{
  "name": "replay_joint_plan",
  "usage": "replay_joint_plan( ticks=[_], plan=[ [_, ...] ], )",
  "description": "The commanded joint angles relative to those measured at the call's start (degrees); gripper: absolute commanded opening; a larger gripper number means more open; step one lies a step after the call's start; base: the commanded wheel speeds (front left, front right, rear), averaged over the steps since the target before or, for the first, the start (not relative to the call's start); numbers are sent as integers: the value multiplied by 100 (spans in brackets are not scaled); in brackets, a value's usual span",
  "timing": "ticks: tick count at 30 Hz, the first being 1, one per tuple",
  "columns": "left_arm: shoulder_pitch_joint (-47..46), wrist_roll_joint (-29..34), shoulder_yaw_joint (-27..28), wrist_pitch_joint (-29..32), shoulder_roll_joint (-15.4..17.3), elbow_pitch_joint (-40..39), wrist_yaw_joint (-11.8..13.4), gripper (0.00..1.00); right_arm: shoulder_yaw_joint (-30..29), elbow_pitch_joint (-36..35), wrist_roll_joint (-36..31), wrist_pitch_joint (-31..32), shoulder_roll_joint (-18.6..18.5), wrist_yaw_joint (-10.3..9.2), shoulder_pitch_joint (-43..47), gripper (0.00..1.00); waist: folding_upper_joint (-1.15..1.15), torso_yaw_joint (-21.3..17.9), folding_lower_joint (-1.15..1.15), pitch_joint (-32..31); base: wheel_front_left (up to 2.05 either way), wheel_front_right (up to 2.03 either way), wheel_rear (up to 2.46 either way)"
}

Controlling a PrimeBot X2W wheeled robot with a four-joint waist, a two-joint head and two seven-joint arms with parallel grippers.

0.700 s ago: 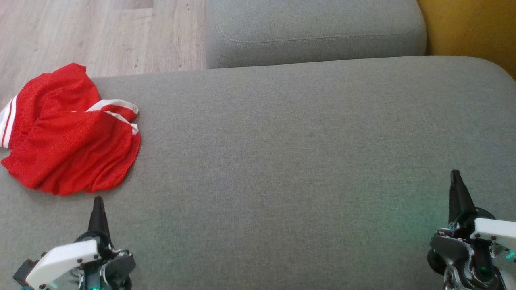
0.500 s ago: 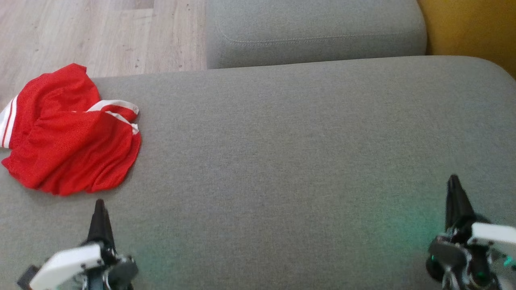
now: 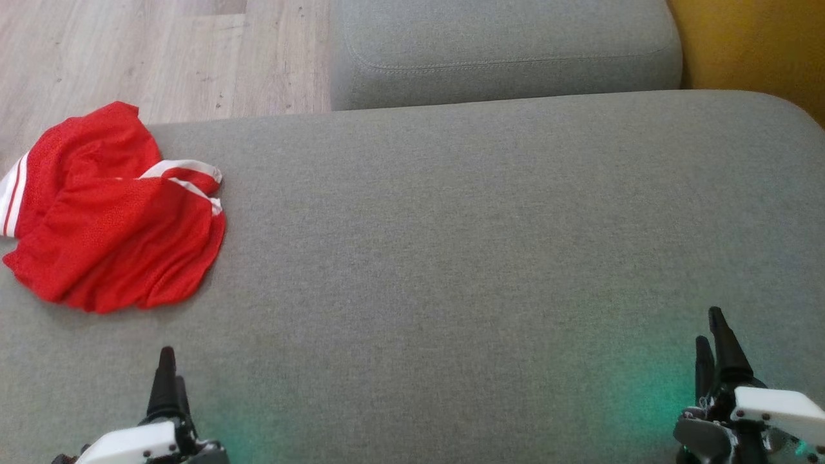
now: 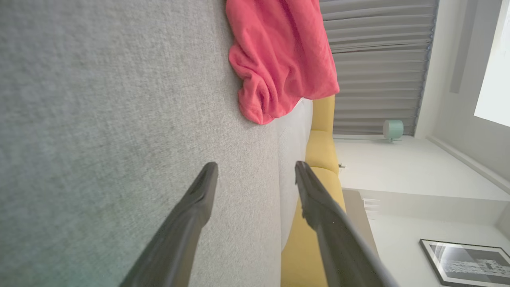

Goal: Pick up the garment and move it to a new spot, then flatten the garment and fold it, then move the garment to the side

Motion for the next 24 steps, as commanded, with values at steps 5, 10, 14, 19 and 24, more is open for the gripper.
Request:
replay_joint_plan(
  ticks=[5, 10, 14, 19, 24],
  plan=[
    [-196, 385, -80, -134, 21, -338, 104, 100, 52, -303, -400, -134, -24, -1, -193, 100, 0, 7, 0, 0, 0, 0, 0],
    [-200, 786, -177, -218, 22, -481, 176, 100, 82, -421, -790, -218, -26, -1, -186, 100, 0, 16, 0, 0, 0, 0, 0],
    [-202, 1110, -257, -285, 23, -590, 226, 100, 123, -545, -1188, -286, -28, -1, -185, 100, 0, 22, 0, 2, 0, 0, 0],
    [-206, 1526, -352, -369, 24, -718, 259, 100, 181, -676, -1603, -370, -30, -1, -159, 100, 0, 33, 0, 0, 0, 0, 0],
    [-180, 1954, -425, -453, 26, -796, 274, 100, 259, -778, -2042, -454, -33, -1, -132, 100, 0, 45, 0, 0, 0, 0, 0]
  ],
)
